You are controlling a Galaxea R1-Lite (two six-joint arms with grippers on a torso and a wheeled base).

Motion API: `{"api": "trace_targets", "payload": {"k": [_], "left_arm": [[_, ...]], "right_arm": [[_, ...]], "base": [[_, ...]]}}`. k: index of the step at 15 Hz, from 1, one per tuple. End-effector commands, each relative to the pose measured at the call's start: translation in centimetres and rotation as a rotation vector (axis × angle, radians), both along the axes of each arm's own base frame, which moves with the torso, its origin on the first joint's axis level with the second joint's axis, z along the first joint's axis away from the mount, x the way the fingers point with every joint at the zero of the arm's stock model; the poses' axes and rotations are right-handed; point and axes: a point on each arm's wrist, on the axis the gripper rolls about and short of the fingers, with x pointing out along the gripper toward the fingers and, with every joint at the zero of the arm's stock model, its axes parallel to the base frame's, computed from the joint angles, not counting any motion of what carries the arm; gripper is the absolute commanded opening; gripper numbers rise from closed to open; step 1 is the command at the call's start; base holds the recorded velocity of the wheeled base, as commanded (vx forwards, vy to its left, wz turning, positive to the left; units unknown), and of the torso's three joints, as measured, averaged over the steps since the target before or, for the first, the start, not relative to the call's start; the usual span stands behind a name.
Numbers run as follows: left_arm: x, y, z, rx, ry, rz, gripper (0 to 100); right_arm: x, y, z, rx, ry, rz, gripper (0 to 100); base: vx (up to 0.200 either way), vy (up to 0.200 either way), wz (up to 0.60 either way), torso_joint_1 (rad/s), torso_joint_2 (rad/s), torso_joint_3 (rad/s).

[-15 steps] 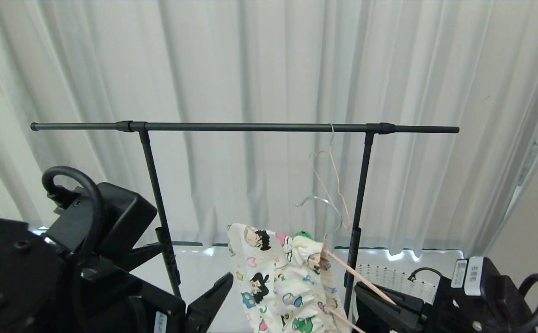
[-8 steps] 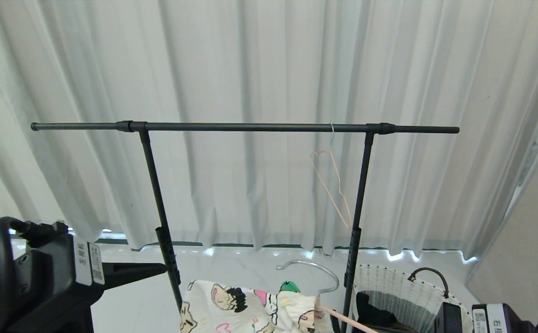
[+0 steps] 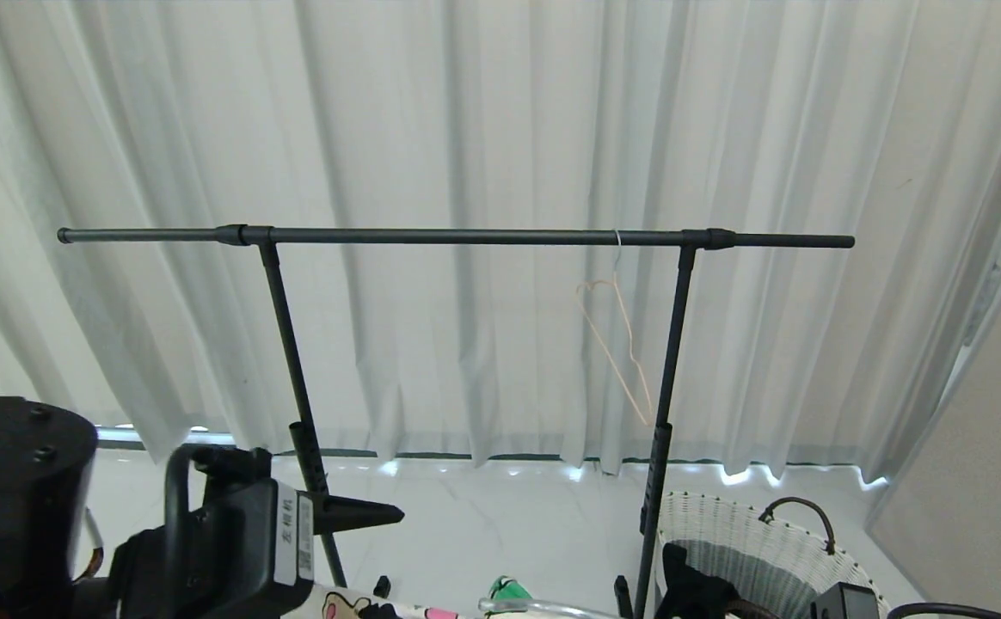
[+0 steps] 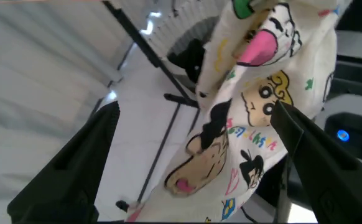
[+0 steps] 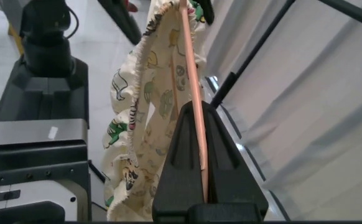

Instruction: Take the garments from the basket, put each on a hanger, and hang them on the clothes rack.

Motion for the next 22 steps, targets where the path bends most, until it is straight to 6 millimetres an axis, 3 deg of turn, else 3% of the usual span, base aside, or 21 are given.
{"api": "trace_targets", "payload": {"k": [1, 2, 3, 11, 12, 15, 18, 22], "left_arm": [[0.6, -0.5, -1.6, 0.049, 0.051, -0.043, 100], [0.5, -0.5, -1.9, 0.054, 0.051, -0.061, 100], [0.5, -0.4, -2.0, 0.060, 0.053, -0.067, 0], [0.7, -0.7, -2.1, 0.062, 0.041, -0.076, 0], [0.8, -0.7, -2.1, 0.063, 0.041, -0.074, 0], [0.8, 0.0, -3.0, 0.089, 0.063, -0.029, 0], [0.6, 1.6, -4.8, 0.200, 0.071, 0.134, 0], [2.1, 2.9, -4.1, 0.166, 0.034, 0.279, 0]], "right_arm": [[-0.2, 0.1, 0.1, 0.005, -0.003, 0.014, 0], [-0.2, 0.1, 0.1, 0.009, -0.007, 0.015, 0], [-0.5, 0.2, 0.2, 0.010, -0.013, 0.029, 0], [-1.1, 0.2, -0.1, -0.004, -0.016, 0.065, 0], [-1.3, -0.2, -0.5, -0.021, -0.011, 0.064, 100], [-0.5, -0.7, -0.2, -0.013, -0.045, 0.000, 100], [0.7, -1.3, -0.3, -0.021, -0.045, -0.087, 100], [1.3, -0.9, -1.2, -0.069, -0.015, -0.103, 100]], "base": [[0.000, 0.000, 0.00, 0.000, 0.00, 0.000], [0.000, 0.000, 0.00, 0.000, 0.00, 0.000], [0.000, 0.000, 0.00, 0.000, 0.00, 0.000], [0.000, 0.000, 0.00, 0.000, 0.00, 0.000], [0.000, 0.000, 0.00, 0.000, 0.00, 0.000], [0.000, 0.000, 0.00, 0.000, 0.00, 0.000], [0.000, 0.000, 0.00, 0.000, 0.00, 0.000], [0.000, 0.000, 0.00, 0.000, 0.00, 0.000]]}}
